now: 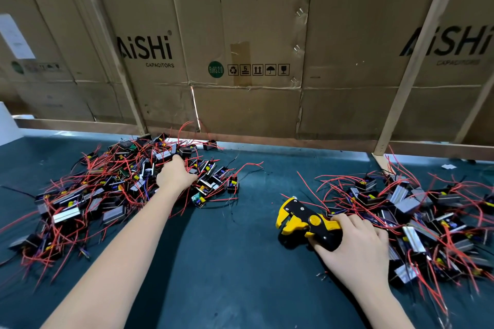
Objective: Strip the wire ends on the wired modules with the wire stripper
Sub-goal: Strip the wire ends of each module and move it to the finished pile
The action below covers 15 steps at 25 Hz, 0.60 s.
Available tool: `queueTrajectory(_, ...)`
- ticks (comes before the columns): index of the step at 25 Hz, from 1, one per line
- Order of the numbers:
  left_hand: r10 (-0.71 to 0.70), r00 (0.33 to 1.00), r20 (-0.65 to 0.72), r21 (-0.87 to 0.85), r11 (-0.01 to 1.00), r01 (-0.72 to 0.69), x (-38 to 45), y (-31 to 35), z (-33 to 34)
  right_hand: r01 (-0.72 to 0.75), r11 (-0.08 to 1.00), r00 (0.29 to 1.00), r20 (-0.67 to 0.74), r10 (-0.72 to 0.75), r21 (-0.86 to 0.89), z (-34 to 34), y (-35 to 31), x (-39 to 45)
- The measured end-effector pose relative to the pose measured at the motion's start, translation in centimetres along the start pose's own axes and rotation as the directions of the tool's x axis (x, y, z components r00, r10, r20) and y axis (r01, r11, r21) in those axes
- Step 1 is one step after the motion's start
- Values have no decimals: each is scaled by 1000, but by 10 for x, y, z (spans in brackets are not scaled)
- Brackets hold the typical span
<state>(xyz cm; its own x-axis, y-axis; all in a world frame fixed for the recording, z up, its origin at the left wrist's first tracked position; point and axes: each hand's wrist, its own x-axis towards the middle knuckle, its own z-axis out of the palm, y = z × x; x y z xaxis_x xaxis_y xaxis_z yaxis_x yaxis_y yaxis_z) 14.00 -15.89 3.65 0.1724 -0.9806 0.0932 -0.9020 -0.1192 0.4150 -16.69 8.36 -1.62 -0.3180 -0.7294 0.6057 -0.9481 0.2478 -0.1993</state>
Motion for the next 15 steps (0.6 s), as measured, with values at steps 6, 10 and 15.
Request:
queueTrajectory(6,75,989,-126,271,962,-39,-3,6,-7,5,1000,1000,-10,-5,-7,1,1,0)
queueTrajectory(10,348,910,-223,253,923,-291,0,14,3,1,1000,1000,-14,-1,1,2,1,0)
queueTrajectory(15,222,975,27,189,956,-223,8,34,18,1,1000,1000,-8,-1,7,2,1,0)
